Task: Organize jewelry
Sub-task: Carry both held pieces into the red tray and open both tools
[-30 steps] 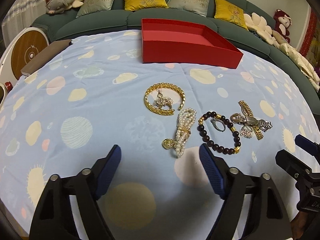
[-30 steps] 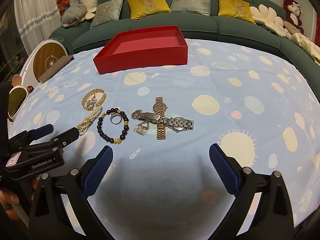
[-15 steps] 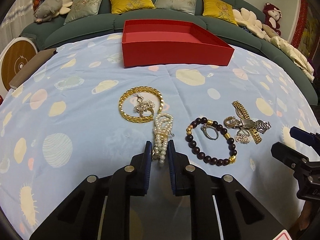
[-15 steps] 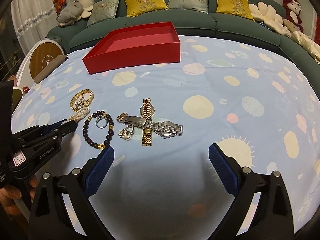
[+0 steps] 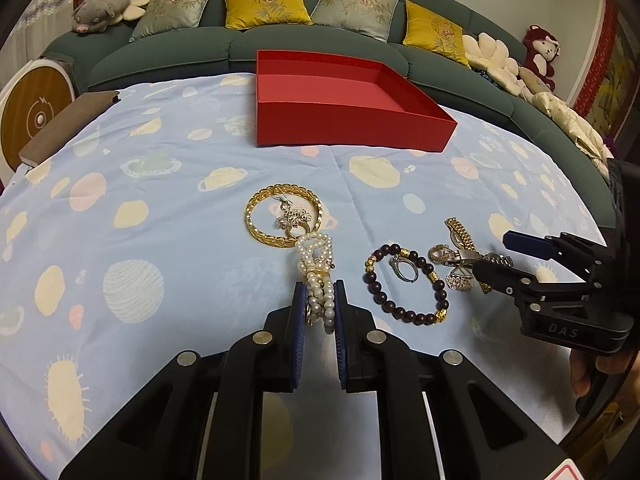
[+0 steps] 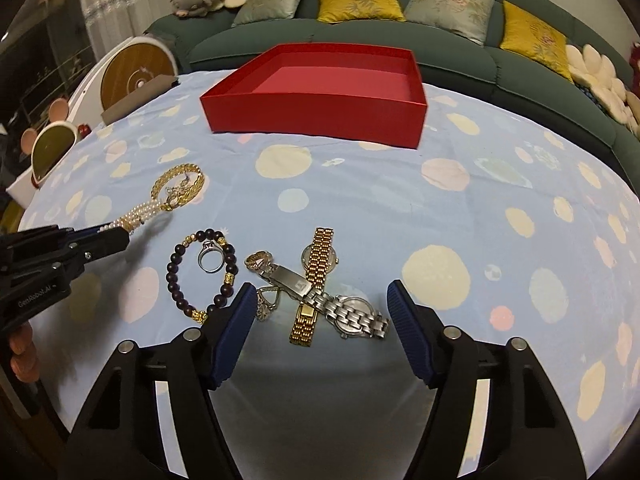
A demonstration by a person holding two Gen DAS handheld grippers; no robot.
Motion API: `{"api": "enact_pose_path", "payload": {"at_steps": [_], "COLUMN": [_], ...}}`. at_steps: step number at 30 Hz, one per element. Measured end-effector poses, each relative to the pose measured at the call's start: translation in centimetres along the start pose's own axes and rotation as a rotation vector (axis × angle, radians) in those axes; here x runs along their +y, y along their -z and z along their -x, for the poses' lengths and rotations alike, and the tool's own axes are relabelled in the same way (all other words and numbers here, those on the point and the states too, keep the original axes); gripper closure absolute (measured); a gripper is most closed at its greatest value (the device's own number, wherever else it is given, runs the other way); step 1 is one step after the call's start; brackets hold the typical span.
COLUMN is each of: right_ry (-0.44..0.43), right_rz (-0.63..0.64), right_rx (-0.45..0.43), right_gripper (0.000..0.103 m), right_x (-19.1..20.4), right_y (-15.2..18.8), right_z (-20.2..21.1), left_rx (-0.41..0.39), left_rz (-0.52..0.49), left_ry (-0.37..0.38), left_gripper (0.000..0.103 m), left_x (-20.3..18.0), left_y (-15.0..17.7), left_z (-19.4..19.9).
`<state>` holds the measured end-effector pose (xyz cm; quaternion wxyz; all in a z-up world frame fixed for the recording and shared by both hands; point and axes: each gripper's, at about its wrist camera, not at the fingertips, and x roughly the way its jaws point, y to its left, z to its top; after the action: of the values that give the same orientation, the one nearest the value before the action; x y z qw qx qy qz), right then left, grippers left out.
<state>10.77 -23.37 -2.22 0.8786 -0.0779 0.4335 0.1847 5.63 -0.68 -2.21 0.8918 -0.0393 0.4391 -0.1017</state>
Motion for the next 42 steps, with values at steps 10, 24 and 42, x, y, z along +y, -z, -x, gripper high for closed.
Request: {"api": "enact_pose_path", "payload": {"at_steps": [10, 24, 42], "right_ry": [-0.106, -0.072, -0.049], "right_rz": [-0.005, -0.049, -0.126], "right_rx": [0.055, 0.025, -0.185], "right_gripper": [0.074, 0.092, 0.093], "right_x": [-0.7, -0.1, 0.3], "right_y": [-0.3, 0.0, -5.4], "right_z": [-1.3, 1.9, 8.8], "left_rx": [0.015, -0.013, -0.153], "left_rz": [0.015, 0.001, 0.008], "left_ry": [0.006, 0.021, 0.057], "left_gripper": [0.092, 0.092, 0.092], "left_x": [0.8, 0.0, -2.5], "left_y": [0.4, -0.1, -5.1], "left_z": [0.1, 1.5, 6.9]}}
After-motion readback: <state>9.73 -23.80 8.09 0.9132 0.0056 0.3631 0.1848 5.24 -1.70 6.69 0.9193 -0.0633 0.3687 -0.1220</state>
